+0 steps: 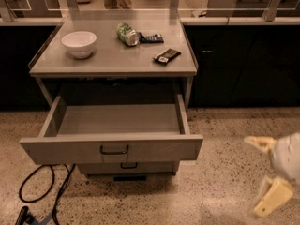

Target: Close top drawer

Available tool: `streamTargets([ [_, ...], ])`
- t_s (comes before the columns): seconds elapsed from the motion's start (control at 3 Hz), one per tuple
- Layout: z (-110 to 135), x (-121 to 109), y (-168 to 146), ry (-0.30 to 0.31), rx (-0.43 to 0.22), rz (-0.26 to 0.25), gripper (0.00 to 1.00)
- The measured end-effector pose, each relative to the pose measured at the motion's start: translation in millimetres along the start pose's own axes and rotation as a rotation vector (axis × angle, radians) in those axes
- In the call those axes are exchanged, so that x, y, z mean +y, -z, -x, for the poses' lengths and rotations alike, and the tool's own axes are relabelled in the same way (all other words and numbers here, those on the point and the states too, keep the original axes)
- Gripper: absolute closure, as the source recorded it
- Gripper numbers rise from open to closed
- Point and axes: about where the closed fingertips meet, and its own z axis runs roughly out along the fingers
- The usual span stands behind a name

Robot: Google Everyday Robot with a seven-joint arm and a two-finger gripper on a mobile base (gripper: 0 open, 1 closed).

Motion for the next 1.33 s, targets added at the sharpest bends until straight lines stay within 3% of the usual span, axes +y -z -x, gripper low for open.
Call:
streamTargets([
  [0.33,-25.6,35.7,-91.3,0.005,-0.183,0.162,0.0],
  [0.67,-41.2,41.9,-120.5,0.015,-0.228,0.216,0.0],
  [1.33,-40.2,40.9,-128.9,0.04,-0.245,0.235,0.0],
])
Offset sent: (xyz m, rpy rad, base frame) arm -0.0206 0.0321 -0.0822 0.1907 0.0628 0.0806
